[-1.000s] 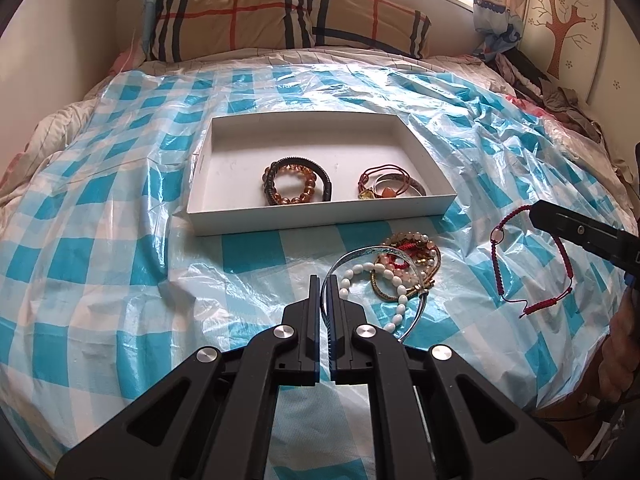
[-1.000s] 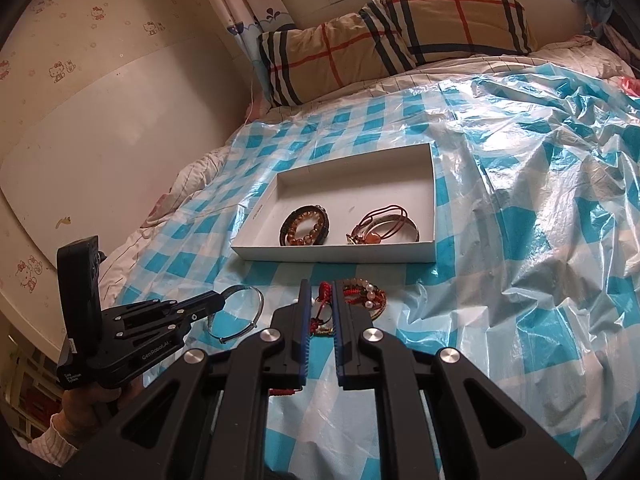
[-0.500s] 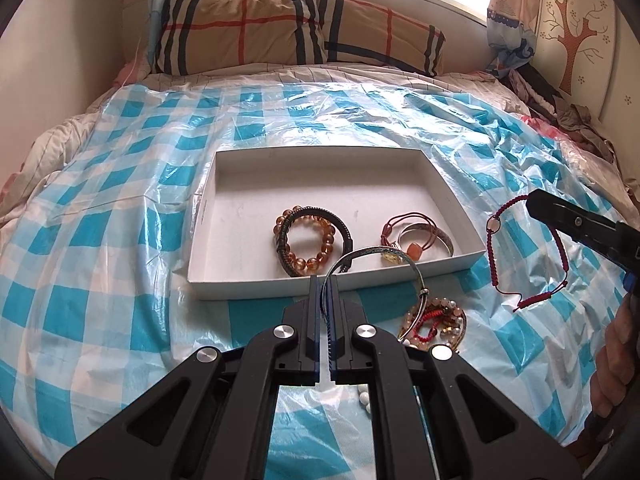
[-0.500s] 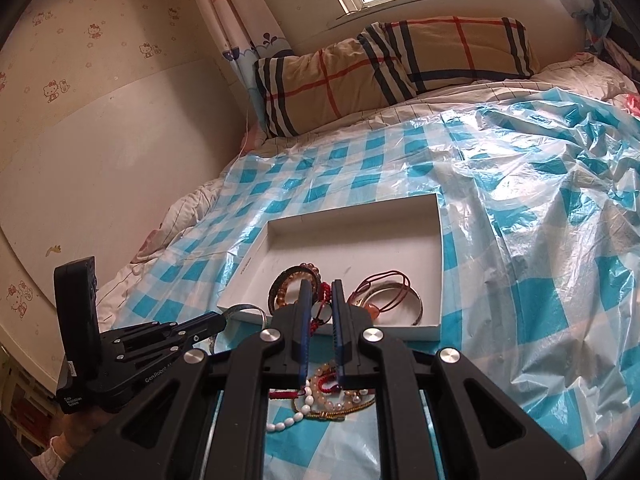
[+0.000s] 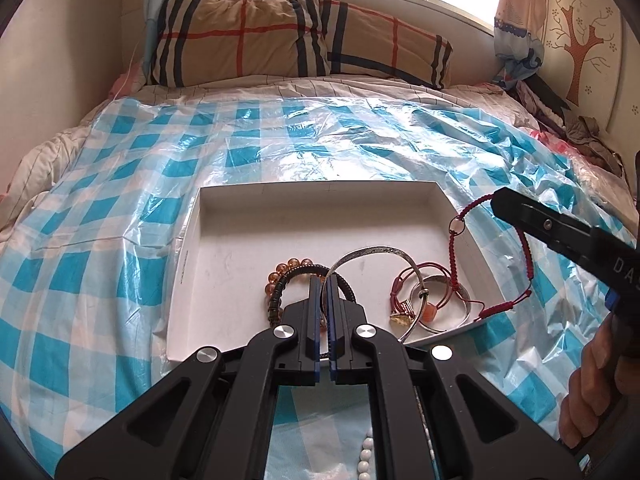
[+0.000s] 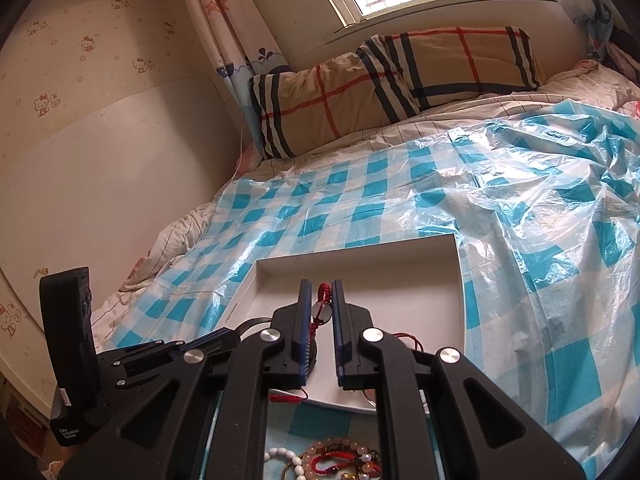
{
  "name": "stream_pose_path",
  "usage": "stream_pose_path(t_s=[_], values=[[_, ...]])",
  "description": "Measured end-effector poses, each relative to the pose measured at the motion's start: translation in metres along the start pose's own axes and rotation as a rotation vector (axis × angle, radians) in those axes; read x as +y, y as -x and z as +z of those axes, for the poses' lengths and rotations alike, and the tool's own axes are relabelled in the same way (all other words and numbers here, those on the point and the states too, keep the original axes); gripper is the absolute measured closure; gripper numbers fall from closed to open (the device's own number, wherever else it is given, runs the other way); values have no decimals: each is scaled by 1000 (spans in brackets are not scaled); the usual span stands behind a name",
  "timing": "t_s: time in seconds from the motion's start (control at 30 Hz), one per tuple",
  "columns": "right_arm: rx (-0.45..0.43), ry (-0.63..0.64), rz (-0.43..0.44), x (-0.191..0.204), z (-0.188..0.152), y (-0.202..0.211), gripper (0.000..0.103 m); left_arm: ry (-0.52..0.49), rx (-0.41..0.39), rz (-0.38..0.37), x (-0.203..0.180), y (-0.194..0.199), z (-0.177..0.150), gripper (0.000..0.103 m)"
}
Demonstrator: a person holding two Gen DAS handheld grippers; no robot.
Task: Organize jewelry
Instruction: 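Lower the silver bangle and red cord bracelet into the tray and release both, then grasp the red beaded bracelet with the left tool while the right tool grasps the pearl bracelet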
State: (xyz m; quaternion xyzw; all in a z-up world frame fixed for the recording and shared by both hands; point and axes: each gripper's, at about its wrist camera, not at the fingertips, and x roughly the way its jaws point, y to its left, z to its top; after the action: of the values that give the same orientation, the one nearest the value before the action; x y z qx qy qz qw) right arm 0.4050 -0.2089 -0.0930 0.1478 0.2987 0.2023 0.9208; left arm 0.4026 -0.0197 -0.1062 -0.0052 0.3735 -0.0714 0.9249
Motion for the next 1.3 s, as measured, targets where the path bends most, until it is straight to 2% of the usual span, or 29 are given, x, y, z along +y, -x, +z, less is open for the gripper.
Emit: stream_pose_path(t_s=[0.03, 0.07, 0.1, 0.2, 0.3, 0.43, 0.6, 0.67, 0.87, 0.9, 0.97, 1.07, 1.3], values=[[29, 0, -30, -4, -2, -8, 87, -2, 3, 12, -1, -4, 1, 100], [60, -11, -57, -10, -5, -16, 68, -10, 19, 21, -1, -13, 2, 100], [73, -30, -76, -16, -9, -20, 64, -16, 46, 27, 0, -22, 1, 100], [94, -55, -85, -27, -19, -14, 63, 6, 86, 35, 6, -36, -4, 99], [109, -38, -90, -29, -29, 2, 63, 17, 75, 36, 11, -28, -12, 99], [172, -14, -90, -28, -46, 17, 64, 35, 67, 31, 17, -10, -25, 99], [263, 37, -76, -22, -70, 21, 67, 27, 102, -7, 17, 7, -49, 99], [297, 49, -68, -21, -76, 15, 70, 8, 138, -37, 12, 8, -60, 98], [355, 95, -59, -10, -85, -5, 75, -36, 198, -66, -5, 4, -84, 96], [368, 109, -63, -8, -86, -9, 77, -38, 204, -70, -6, 3, -86, 96], [392, 130, -79, -5, -91, -14, 89, -44, 208, -70, -8, 3, -88, 96], [383, 140, -86, -2, -91, -10, 95, -39, 207, -68, -7, 5, -88, 93], [301, 91, -58, -1, -80, 31, 95, -41, 210, -59, -5, 11, -88, 86]])
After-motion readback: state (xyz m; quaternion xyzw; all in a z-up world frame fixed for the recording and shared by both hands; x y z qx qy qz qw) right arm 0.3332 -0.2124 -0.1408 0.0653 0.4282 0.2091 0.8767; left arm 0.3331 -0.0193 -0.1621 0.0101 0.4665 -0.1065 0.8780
